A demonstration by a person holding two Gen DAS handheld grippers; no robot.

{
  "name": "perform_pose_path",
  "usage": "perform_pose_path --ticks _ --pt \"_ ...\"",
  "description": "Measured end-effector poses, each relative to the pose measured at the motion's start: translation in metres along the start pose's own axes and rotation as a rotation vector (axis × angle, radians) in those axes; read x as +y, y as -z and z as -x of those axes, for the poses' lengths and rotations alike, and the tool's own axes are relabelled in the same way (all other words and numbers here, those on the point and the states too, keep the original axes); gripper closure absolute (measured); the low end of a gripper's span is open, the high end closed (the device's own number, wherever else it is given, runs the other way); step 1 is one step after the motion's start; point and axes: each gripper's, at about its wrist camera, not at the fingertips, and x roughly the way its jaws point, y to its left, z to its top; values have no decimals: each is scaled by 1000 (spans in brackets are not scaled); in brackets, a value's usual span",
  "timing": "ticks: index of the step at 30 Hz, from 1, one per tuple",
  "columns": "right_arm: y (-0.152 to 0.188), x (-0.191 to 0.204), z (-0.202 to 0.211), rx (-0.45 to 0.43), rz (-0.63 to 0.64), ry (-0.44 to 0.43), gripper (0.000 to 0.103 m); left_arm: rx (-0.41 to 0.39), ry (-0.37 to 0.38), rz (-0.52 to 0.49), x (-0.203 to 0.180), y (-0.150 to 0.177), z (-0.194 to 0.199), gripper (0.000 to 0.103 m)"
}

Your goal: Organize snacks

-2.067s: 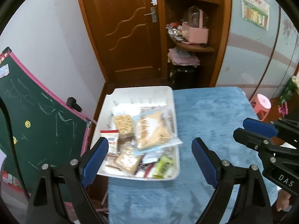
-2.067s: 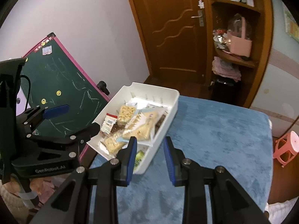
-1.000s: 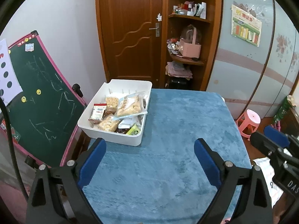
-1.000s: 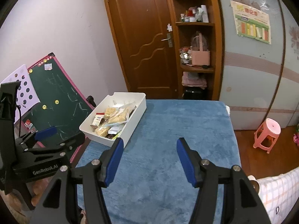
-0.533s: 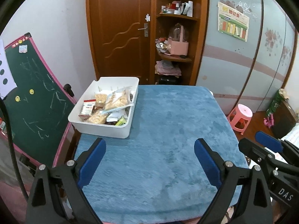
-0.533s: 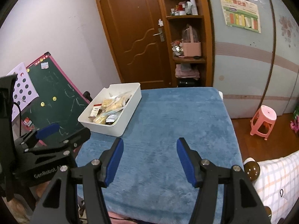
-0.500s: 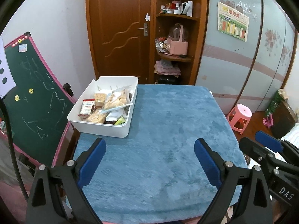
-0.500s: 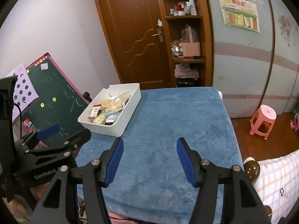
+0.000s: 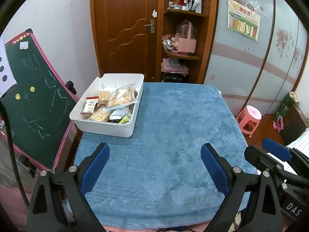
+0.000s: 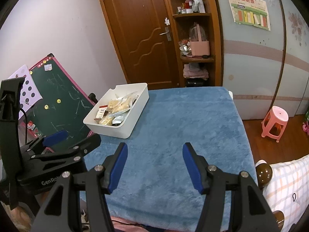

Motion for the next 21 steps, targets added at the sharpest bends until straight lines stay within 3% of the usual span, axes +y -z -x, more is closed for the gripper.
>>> perform_pose_path --ticks 21 --pt "-4 -4 -4 17 -5 11 43 14 13 -16 -3 1 -6 8"
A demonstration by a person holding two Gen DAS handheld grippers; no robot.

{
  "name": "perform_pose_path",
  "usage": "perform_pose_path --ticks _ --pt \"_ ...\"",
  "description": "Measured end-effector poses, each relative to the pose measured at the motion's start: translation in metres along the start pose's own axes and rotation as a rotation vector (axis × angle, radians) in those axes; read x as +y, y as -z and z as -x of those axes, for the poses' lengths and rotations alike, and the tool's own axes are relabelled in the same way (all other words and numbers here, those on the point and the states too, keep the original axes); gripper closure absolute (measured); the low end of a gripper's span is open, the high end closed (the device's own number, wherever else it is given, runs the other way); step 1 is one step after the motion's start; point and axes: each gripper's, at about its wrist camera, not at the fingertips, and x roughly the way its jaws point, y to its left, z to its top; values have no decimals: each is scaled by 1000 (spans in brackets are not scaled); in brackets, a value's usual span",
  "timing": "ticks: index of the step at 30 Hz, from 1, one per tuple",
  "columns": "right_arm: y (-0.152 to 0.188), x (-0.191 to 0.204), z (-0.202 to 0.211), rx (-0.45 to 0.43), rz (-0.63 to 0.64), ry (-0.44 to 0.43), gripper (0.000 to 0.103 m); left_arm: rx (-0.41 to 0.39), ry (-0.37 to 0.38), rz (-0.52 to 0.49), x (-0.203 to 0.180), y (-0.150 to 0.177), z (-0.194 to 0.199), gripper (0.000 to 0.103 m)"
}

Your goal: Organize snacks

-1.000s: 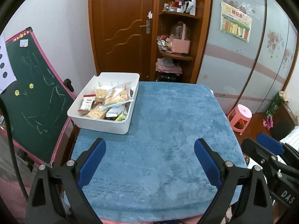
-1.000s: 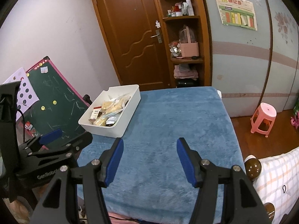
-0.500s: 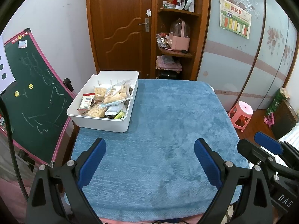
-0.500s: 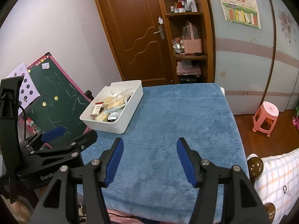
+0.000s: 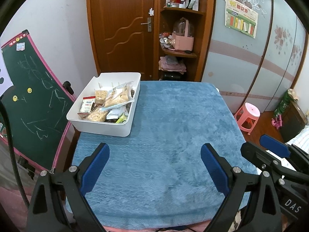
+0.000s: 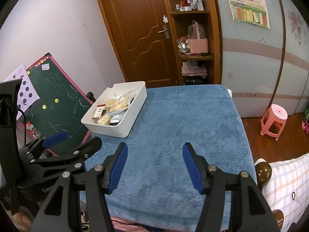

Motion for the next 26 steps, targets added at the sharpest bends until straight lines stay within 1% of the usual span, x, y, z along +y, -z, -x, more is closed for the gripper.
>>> perform_pose_path --ticks 20,26 --pt "-4 -4 -6 13 -18 -2 43 7 3 15 -5 -5 -4 8" --pt "-4 -5 -9 26 -21 -7 43 26 13 19 -3 -5 -8 8"
